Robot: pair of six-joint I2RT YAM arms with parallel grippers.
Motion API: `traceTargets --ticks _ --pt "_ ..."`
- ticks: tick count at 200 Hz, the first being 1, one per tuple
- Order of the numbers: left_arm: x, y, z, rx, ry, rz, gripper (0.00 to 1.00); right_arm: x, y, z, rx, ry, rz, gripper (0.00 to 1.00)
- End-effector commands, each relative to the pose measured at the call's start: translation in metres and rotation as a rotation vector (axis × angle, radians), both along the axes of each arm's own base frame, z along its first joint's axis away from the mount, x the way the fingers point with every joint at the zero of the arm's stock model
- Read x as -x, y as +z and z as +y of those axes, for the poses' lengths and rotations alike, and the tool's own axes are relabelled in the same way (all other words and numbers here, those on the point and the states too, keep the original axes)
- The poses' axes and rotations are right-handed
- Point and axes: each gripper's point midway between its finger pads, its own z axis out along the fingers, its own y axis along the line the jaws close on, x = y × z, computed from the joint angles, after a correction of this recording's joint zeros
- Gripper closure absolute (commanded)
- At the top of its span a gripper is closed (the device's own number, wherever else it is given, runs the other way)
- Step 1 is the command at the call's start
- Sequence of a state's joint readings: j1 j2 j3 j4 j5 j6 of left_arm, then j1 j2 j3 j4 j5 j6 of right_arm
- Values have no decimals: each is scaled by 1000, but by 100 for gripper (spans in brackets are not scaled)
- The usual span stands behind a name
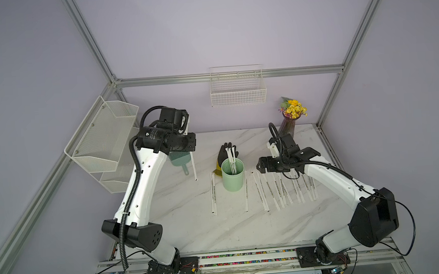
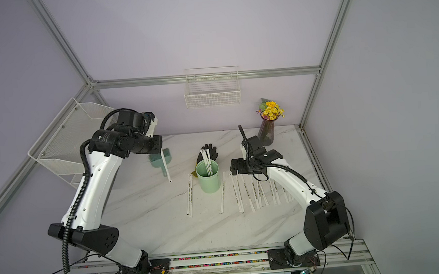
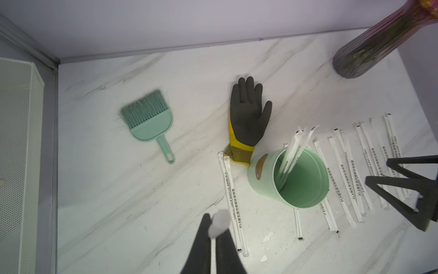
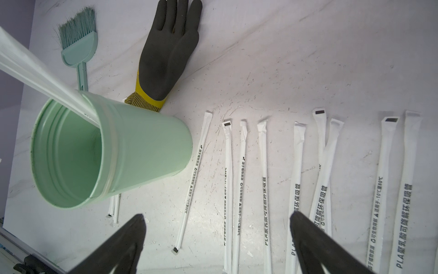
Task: Take the straws out of the storage container
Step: Place the straw at the center of the board.
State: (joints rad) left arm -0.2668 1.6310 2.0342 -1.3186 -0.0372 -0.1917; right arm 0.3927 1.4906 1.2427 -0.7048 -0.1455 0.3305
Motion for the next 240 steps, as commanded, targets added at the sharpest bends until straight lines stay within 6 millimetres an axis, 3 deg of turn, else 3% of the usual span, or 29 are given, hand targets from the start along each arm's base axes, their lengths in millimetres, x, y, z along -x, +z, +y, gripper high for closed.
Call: traceTargets --ticks 1,58,110,169,240 --pt "4 -19 13 -30 46 91 92 -3 5 -6 22 -12 -16 3" --pt "-8 -87 29 -116 113 312 91 -1 1 -8 38 -14 -7 3" --pt "-13 -151 21 -87 45 521 91 1 -8 -8 39 -9 11 3" --pt "-20 -182 -9 84 -54 629 91 0 -12 -5 35 -2 16 3" --pt "-22 -221 -20 126 -84 713 90 -1 -15 -5 35 -4 26 3"
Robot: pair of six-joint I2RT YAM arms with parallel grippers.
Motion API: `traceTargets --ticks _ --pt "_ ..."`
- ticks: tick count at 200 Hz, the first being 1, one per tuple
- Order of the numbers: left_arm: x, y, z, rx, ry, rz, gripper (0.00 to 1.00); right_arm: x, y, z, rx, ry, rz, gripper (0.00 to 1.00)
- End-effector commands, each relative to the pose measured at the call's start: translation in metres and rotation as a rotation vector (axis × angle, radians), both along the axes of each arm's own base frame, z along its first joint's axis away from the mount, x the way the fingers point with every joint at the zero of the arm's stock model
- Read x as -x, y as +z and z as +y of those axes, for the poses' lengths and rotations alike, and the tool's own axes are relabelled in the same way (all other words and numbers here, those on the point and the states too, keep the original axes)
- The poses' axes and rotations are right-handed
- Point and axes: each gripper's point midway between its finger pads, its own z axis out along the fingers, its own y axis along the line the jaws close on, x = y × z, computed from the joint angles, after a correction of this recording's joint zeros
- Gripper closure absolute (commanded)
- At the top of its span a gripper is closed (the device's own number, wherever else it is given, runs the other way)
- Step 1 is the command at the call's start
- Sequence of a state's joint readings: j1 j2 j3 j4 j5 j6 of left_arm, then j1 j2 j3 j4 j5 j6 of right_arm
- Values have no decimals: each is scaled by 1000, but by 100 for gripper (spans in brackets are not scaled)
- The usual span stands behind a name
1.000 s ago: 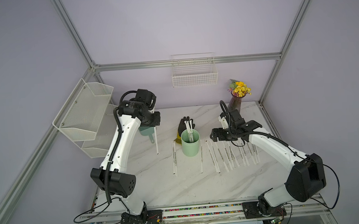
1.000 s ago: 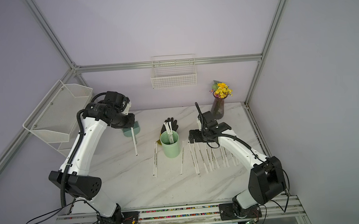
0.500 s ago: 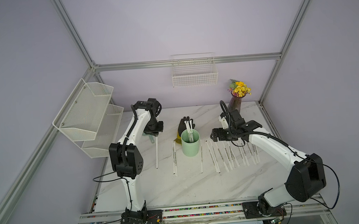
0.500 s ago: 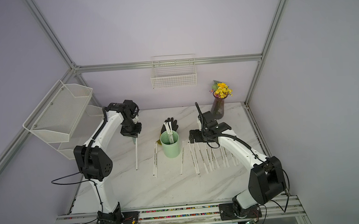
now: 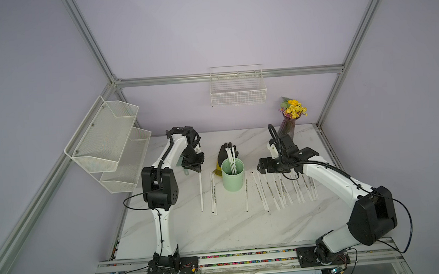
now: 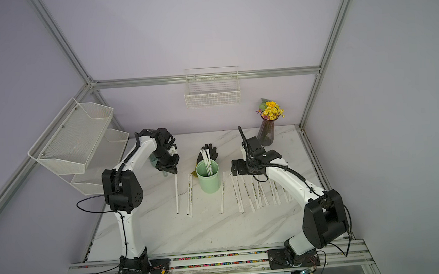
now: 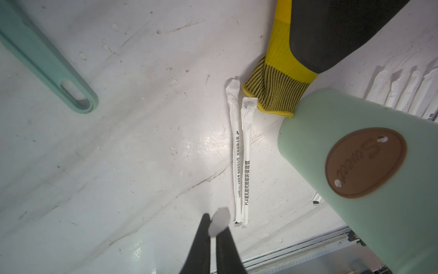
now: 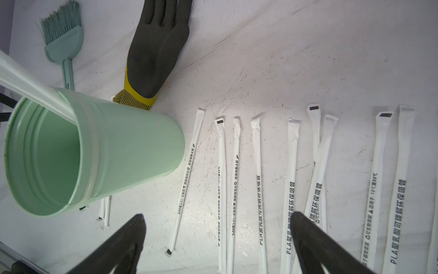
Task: Take the straws out of the storage container
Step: Place the straw at the center of the board.
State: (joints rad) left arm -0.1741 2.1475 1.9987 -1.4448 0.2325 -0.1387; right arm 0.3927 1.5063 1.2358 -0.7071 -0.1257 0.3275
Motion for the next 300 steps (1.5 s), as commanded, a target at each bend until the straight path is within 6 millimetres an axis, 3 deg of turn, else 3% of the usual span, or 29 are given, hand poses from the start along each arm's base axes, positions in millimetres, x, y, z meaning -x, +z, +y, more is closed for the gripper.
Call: traceTargets --ticks 1,160,271,300 --pt "-2 -5 -6 43 -22 8 90 -1 -6 -1 8 5 9 3" --pt "-14 -51 -11 79 21 42 90 -4 -20 2 16 10 44 3" --pt "-19 -59 -12 93 37 39 82 -4 -24 2 16 11 55 3" --pt "-21 -46 -9 84 49 4 81 -4 -23 2 17 11 54 3"
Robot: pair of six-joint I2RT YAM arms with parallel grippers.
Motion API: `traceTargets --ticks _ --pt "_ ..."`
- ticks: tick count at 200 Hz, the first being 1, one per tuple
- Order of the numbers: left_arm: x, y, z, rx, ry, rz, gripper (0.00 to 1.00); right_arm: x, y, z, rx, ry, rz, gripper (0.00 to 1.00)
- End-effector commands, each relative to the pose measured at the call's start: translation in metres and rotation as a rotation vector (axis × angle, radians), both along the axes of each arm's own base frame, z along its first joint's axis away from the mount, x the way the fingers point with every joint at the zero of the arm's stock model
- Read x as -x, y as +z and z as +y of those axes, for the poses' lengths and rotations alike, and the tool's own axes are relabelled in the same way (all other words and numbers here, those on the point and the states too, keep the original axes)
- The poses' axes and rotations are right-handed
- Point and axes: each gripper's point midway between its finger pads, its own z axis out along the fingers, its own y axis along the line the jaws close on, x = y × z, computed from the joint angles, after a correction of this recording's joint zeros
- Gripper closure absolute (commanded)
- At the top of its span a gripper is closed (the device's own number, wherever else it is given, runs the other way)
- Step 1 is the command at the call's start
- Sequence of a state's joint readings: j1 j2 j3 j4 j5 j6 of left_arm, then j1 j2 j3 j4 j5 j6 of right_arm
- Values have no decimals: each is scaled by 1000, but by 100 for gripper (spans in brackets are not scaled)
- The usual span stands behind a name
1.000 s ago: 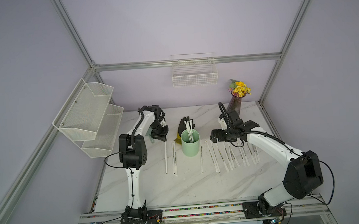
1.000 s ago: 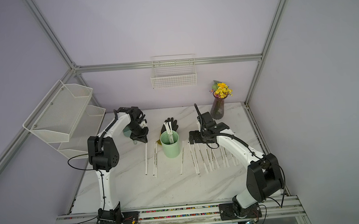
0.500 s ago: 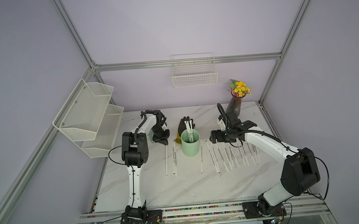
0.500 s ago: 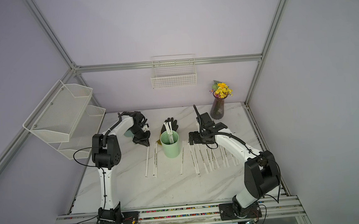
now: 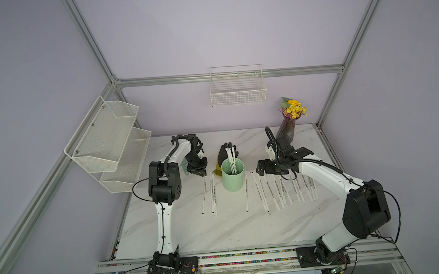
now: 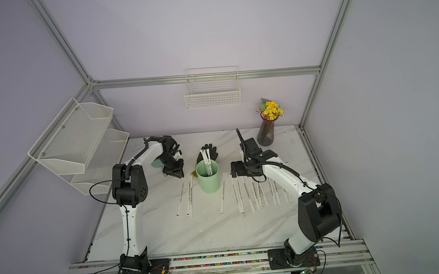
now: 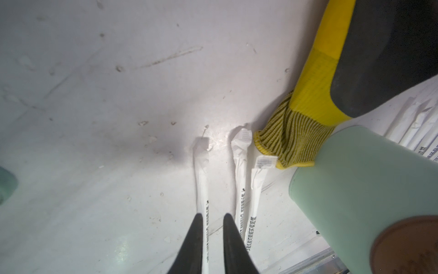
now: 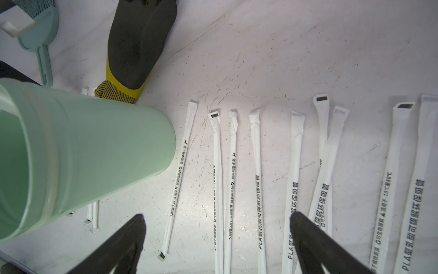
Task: Take the straws out of the storage container
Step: Place the straw at the center of the board, then pick up the straw from the container.
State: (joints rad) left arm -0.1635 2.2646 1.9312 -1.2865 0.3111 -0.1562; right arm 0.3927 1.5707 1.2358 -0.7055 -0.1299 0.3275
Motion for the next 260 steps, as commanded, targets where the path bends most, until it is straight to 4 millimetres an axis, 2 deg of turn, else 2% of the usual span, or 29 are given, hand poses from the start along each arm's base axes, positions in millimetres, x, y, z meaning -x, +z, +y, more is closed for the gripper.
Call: traceTargets --ticks 1,24,59,86,109,135,163,215,260 --pt "-4 16 3 10 21 -40 81 -1 0 1 -5 9 -4 3" --pt "-8 50 5 12 43 -133 78 -1 3 -1 -5 4 -16 3" --pt "-7 127 2 74 83 -369 71 0 13 -3 -16 -11 -45 3" --pt "7 188 -19 205 72 -591 65 -1 18 -5 -18 -27 -59 3" --pt "22 213 -42 276 38 -710 62 -2 20 -7 -16 -41 -65 3" --pt "30 212 -68 287 -31 -754 62 -4 24 -6 -24 -46 -73 3" --pt "28 205 -90 295 -73 -749 63 -4 25 -8 -25 -56 -74 3" --pt "16 187 -113 283 -106 -719 64 -1 24 -11 -25 -61 -69 3" --pt "7 182 -120 272 -111 -719 66 1 22 -12 -27 -60 -62 3"
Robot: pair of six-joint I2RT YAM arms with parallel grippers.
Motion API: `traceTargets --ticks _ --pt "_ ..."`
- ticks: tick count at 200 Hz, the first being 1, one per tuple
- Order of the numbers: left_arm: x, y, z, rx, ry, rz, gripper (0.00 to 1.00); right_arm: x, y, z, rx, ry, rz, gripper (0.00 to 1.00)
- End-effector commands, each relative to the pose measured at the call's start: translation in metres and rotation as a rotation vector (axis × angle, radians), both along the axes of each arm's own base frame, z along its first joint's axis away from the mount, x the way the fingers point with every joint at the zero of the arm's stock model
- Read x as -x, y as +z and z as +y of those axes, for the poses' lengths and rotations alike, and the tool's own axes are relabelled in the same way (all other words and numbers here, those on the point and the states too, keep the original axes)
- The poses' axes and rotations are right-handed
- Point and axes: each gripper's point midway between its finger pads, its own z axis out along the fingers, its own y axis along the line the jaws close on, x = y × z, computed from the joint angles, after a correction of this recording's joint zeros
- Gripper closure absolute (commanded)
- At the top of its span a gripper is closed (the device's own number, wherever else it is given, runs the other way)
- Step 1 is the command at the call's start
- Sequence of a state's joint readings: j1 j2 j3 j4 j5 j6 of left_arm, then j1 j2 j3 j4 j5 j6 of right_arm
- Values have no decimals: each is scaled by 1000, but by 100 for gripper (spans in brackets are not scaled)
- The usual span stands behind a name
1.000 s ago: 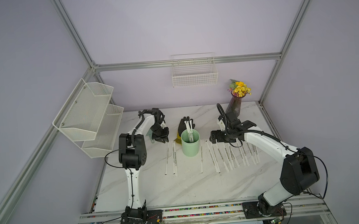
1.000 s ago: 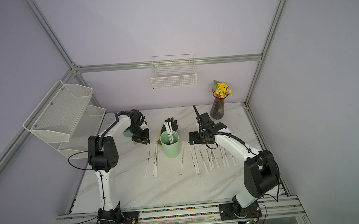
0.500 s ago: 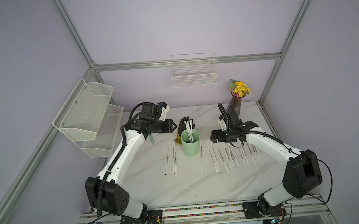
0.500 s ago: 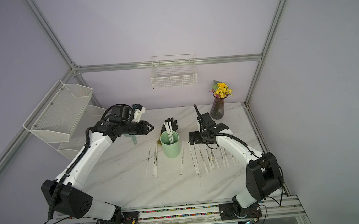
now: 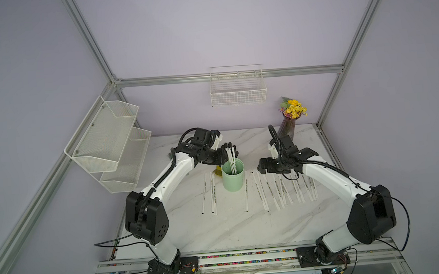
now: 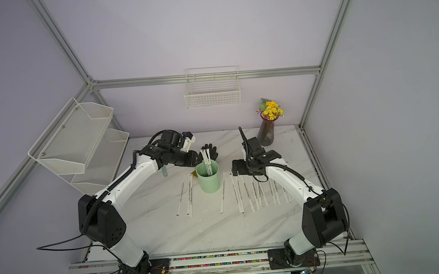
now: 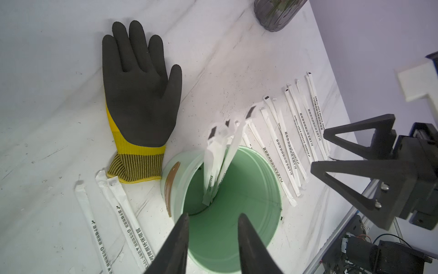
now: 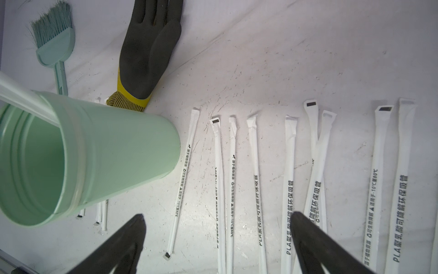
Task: Take the straws out of the storage container
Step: Pick up the straw from the container.
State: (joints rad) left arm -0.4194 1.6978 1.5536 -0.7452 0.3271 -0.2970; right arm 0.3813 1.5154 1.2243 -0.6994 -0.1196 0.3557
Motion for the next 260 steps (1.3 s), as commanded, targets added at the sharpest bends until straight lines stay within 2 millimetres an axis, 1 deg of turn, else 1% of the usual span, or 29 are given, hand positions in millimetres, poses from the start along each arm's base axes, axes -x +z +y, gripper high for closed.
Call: traceTargets --ticks 1,42,102,163,260 --pt "-15 22 -6 27 12 -77 66 0 5 -5 -3 -20 -20 3" --pt "-22 16 -8 16 14 -72 68 0 -1 -5 0 -15 -6 3" --pt "-33 14 -13 15 17 -72 73 -4 0 -4 -3 -11 -8 3" --pt "-35 7 -12 -1 19 -55 80 -4 -3 -5 -1 -7 -1 3" --pt "-37 2 -7 -40 38 -45 82 -2 -4 -4 -6 -2 2 3"
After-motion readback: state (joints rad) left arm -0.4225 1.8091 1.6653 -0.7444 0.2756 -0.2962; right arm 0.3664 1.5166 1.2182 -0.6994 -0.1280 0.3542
